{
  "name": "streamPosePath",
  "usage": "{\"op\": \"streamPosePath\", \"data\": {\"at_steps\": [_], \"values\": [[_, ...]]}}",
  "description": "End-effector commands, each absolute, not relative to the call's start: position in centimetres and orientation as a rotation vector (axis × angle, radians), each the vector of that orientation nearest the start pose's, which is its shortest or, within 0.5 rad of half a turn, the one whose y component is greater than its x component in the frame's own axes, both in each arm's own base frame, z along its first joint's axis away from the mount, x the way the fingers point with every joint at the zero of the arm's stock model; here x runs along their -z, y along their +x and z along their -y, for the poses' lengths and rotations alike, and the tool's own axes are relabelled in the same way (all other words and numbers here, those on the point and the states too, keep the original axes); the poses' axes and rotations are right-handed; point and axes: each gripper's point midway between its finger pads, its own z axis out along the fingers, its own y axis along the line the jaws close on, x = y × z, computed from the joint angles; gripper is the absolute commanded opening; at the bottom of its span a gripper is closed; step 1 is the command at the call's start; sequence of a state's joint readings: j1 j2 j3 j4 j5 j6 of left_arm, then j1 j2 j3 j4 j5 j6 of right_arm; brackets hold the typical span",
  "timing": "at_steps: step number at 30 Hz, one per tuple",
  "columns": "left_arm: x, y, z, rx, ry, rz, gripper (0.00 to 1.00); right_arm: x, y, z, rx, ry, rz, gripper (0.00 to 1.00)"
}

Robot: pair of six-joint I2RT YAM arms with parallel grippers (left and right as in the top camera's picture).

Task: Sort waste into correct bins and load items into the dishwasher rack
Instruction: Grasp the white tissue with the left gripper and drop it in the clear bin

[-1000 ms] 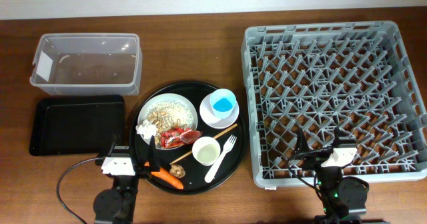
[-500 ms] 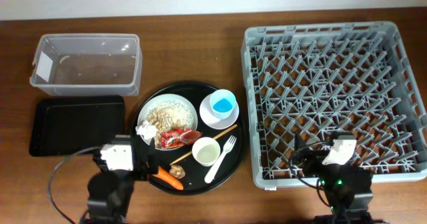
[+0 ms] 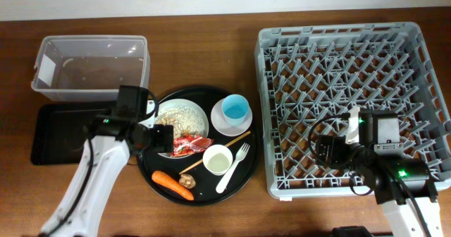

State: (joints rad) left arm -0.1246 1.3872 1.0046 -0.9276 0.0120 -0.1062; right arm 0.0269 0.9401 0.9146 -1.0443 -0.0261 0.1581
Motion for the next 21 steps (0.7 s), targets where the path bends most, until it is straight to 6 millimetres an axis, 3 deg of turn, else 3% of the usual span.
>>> {"op": "streamPosePath", "data": {"at_steps": [1, 3, 4, 8, 14, 15, 16, 18, 21], "values": [[-6.5, 29.4, 3.9, 0.06, 0.004, -2.971, 0.71, -17.3, 23.2, -1.0, -0.085, 0.166, -2.613, 0.99], [-5.2, 30.6, 4.0, 0.059, 0.004, -2.965, 0.53, -17.3, 23.2, -1.0, -0.085, 0.166, -2.613, 0.99], [-4.8, 30.9, 3.7, 0.031, 0.002, -2.964, 0.52, -17.3, 23.2, -1.0, -0.085, 0.166, -2.613, 0.99], [-4.7, 31.1, 2.1, -0.109, -0.011, -2.955, 0.51, -17.3, 23.2, -1.0, -0.085, 0.166, -2.613, 0.99], [-4.2, 32.6, 2.2, -0.111, -0.014, -2.912, 0.51, -17.3, 23.2, -1.0, -0.086, 0.166, -2.613, 0.99], [-3.5, 32.4, 2.1, -0.115, -0.013, -2.936, 0.45, -17.3, 23.2, -1.0, -0.085, 0.166, -2.613, 0.99], [-3.3, 32.3, 2.1, -0.118, -0.012, -2.944, 0.15, -17.3, 23.2, -1.0, -0.085, 0.166, -2.613, 0.99], [-3.5, 32.5, 1.8, -0.118, -0.026, -2.936, 0.01, -17.3, 23.2, -0.9, -0.084, 0.166, -2.613, 0.99], [-6.3, 33.4, 0.8, -0.199, -0.041, -2.896, 0.01, -17.3, 23.2, -0.9, -0.082, 0.167, -2.613, 0.99]]}}
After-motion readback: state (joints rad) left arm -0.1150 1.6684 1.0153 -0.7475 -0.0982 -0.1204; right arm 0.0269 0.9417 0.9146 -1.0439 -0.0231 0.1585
